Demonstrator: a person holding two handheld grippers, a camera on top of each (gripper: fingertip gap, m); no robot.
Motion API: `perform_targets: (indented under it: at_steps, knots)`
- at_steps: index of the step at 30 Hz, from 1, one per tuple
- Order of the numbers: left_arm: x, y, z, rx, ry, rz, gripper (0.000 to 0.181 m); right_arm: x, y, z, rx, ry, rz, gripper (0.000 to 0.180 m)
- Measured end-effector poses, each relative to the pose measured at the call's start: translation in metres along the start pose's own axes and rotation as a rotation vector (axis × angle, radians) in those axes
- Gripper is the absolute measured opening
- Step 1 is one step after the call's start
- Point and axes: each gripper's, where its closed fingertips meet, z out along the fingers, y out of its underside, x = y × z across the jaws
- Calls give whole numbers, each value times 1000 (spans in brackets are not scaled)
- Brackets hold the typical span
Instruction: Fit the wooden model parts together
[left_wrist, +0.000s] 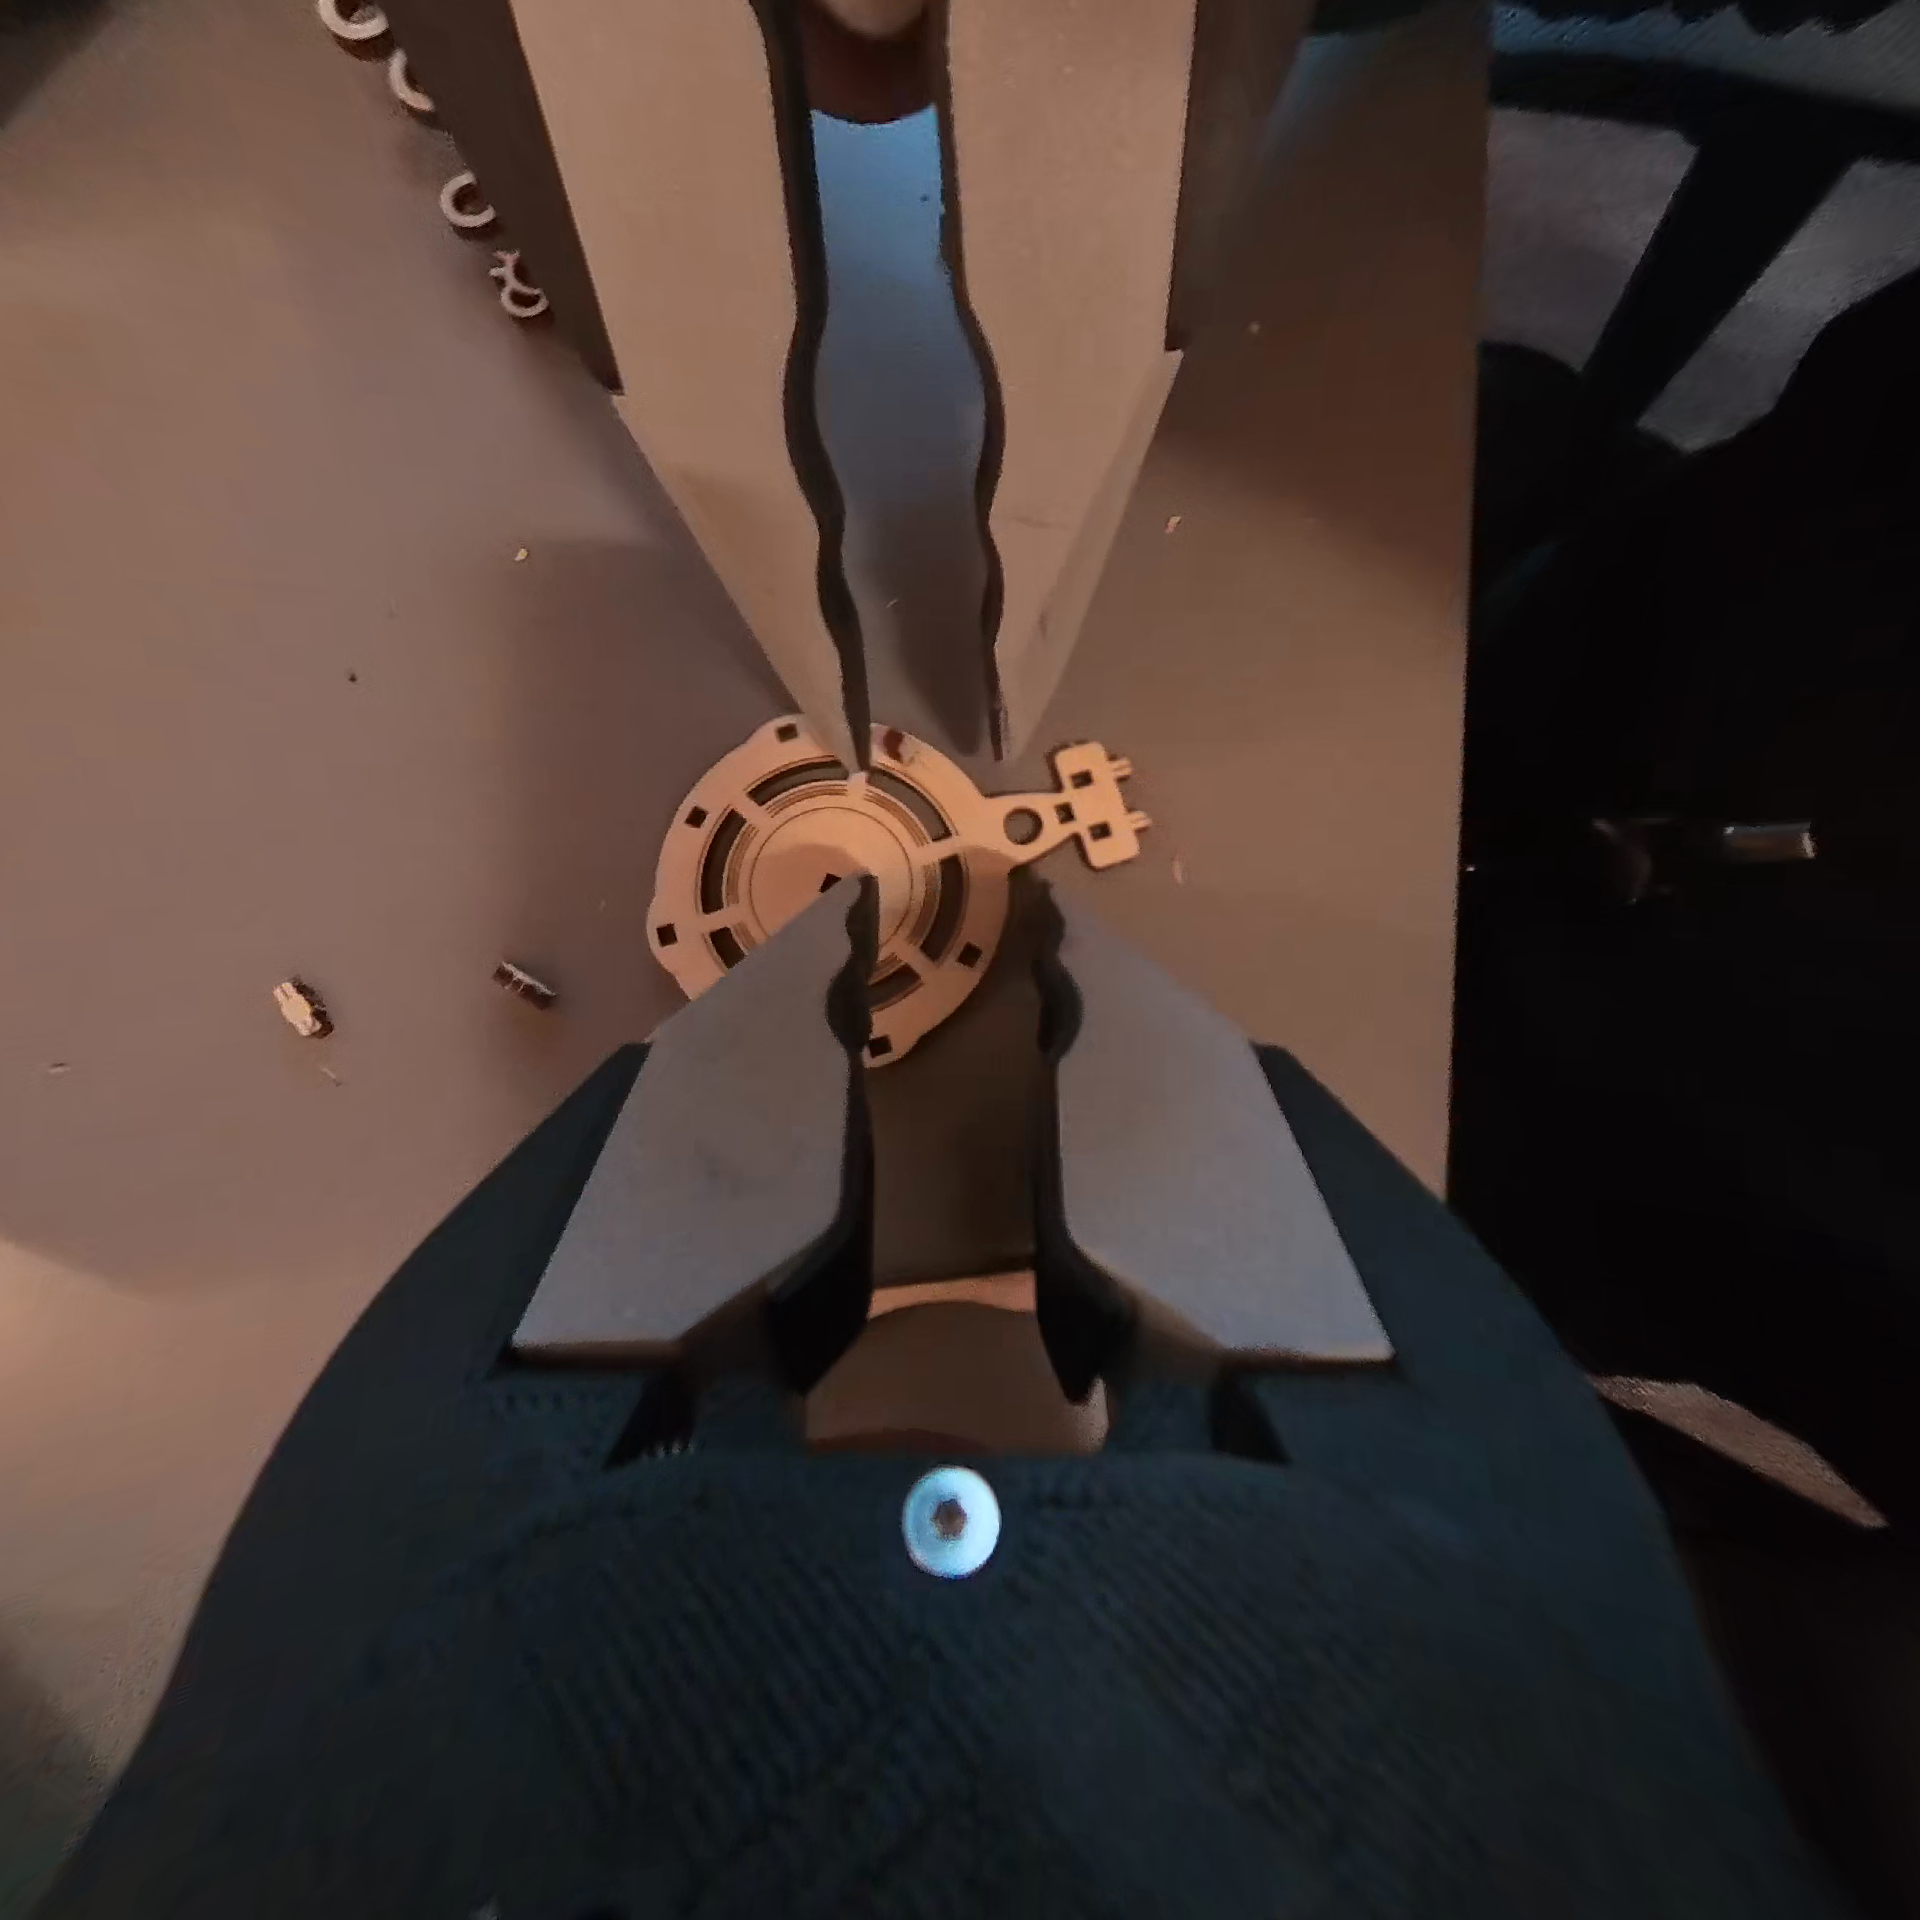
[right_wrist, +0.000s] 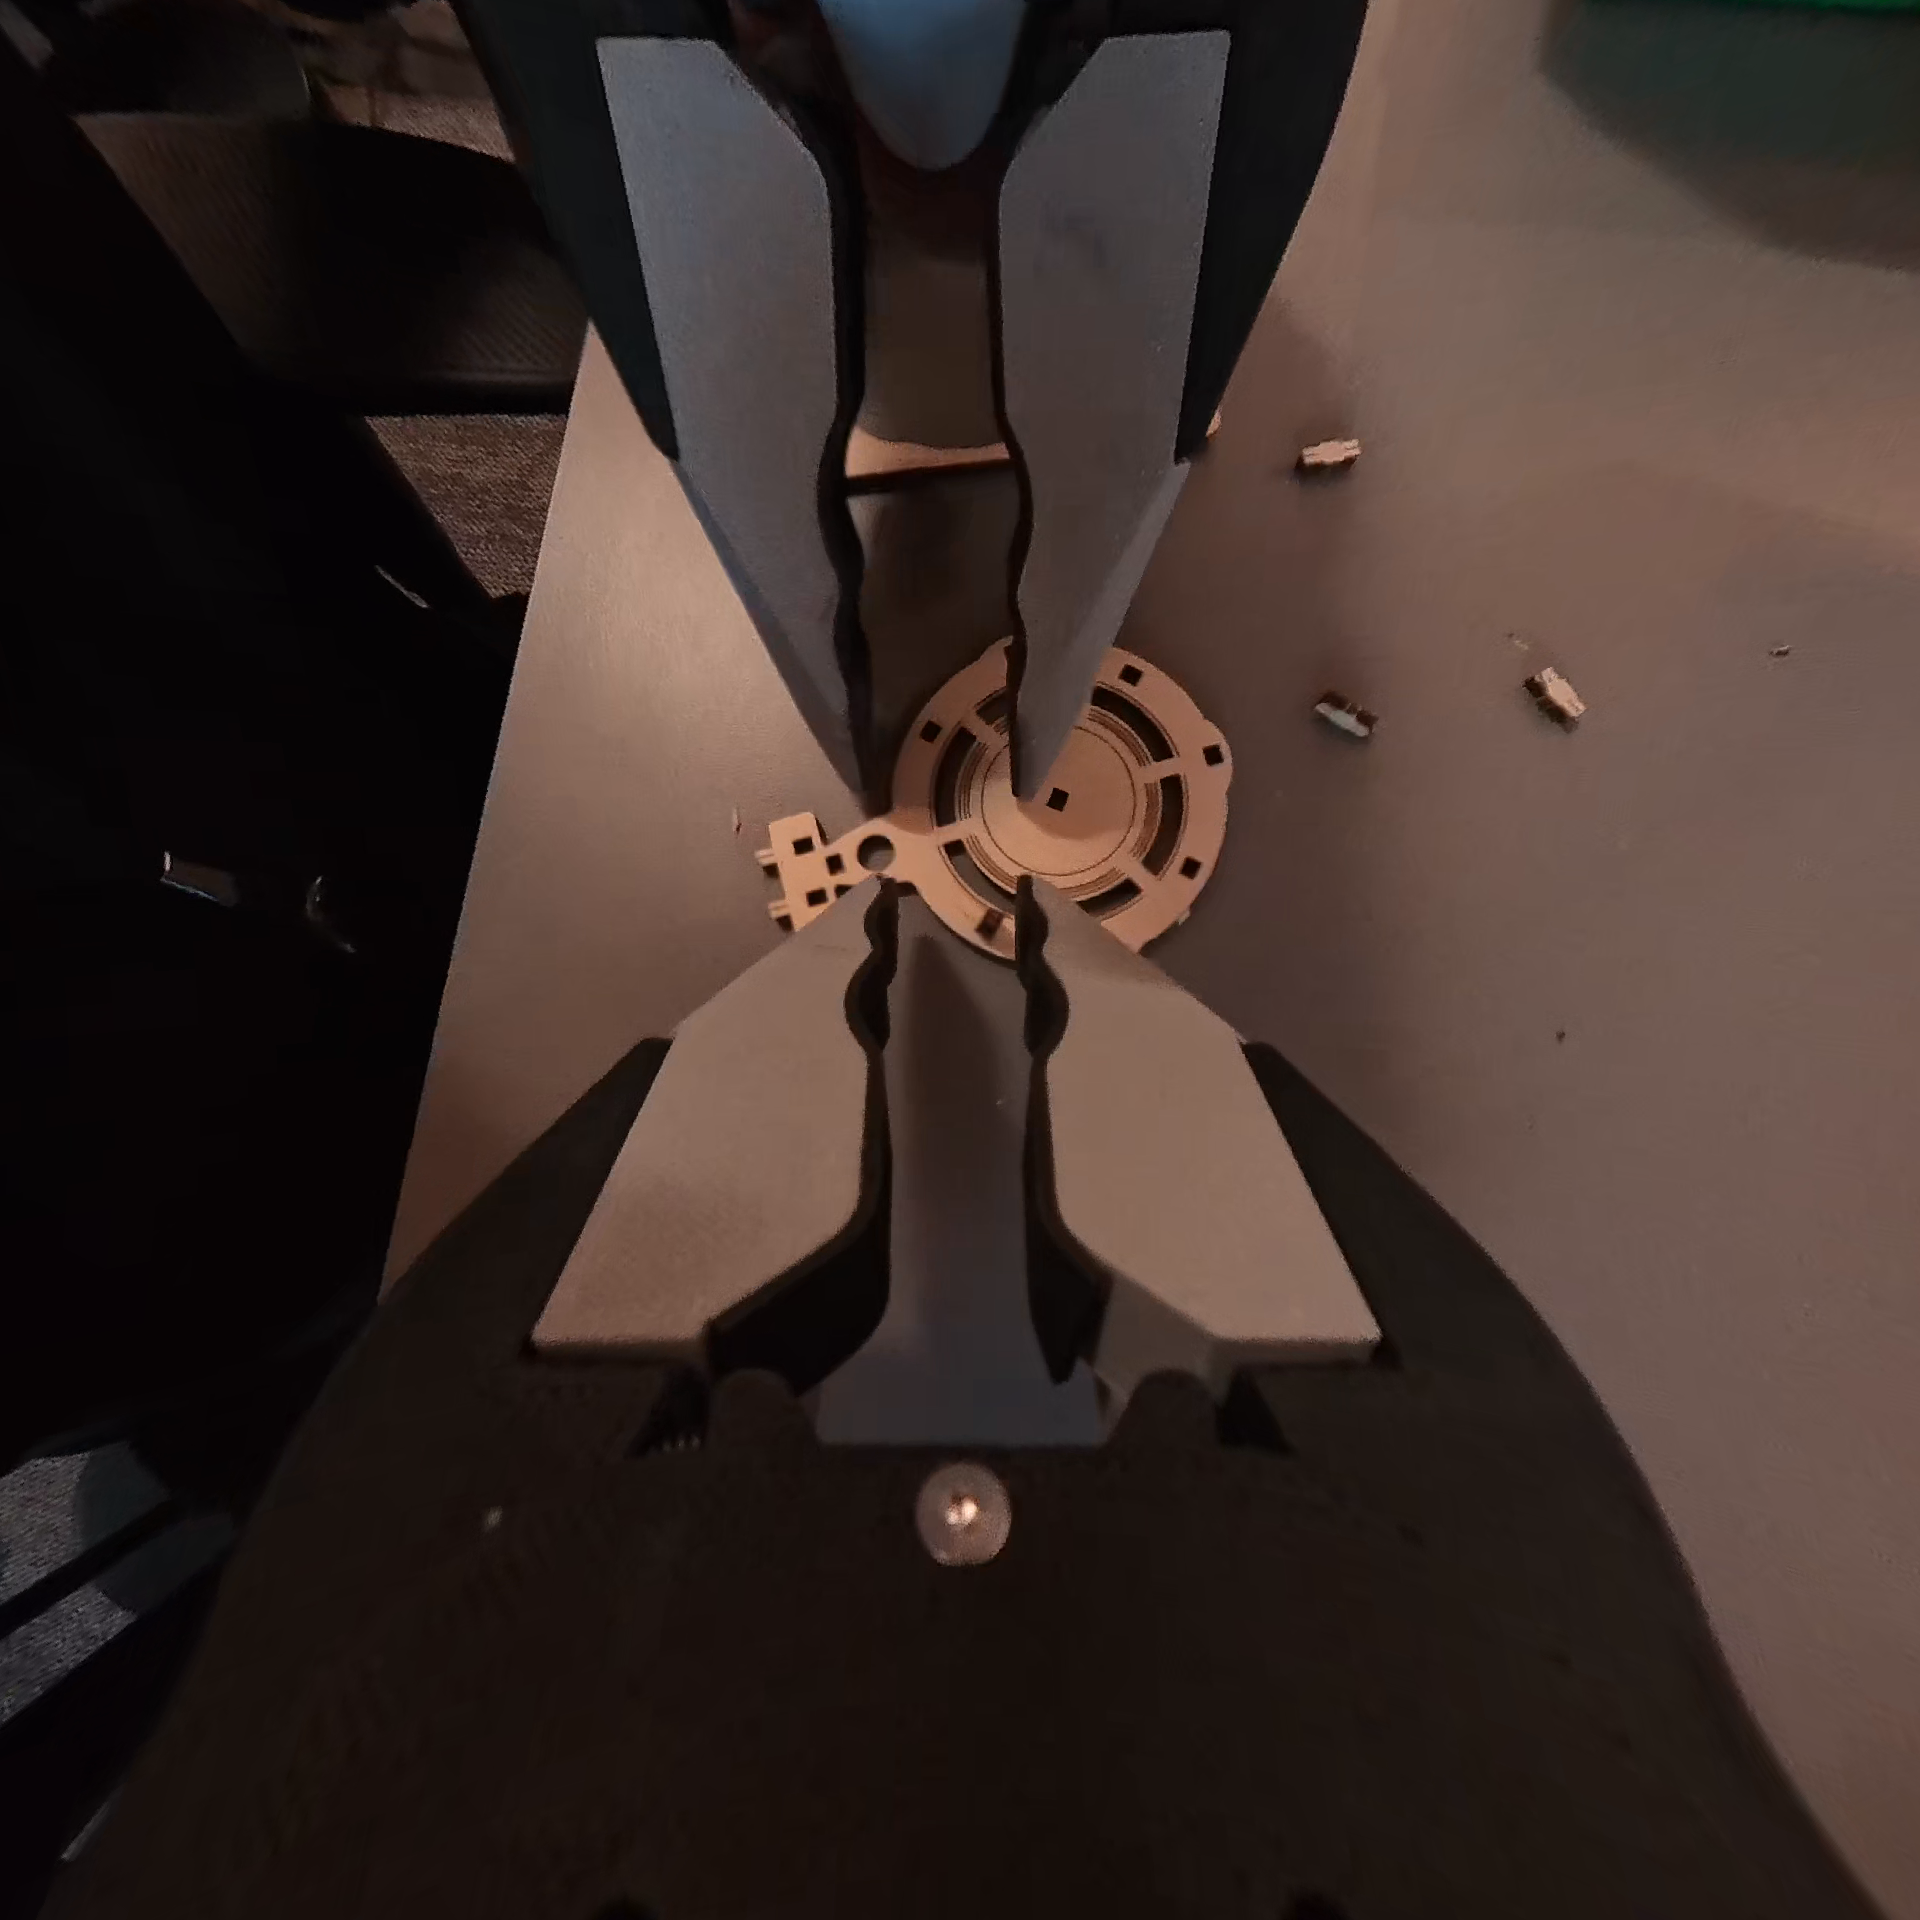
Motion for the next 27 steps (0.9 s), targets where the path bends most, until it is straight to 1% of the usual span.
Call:
perform_targets:
  at_steps: [10, 13, 16, 19, 21, 27]
  knots:
    - [-8, 0, 1, -44, -33, 141, 37, 5, 6, -8, 11, 29, 12, 19]
    - [-6, -5, -2, -13, -17, 136, 36, 13, 7, -10, 28, 62, 58, 16]
    - [-13, 1, 2, -50, -42, 130, 33, 17, 4, -14, 61, 82, 97, 12]
    - [-13, -1, 4, -26, -29, 124, 27, 17, 4, -15, 72, 99, 123, 7]
    - [-13, -1, 4, -26, -26, 115, 27, 17, 5, -13, 77, 103, 142, 4]
    - [-13, 0, 4, -5, -5, 86, 27, 15, 3, -11, 101, 86, 190, 5]
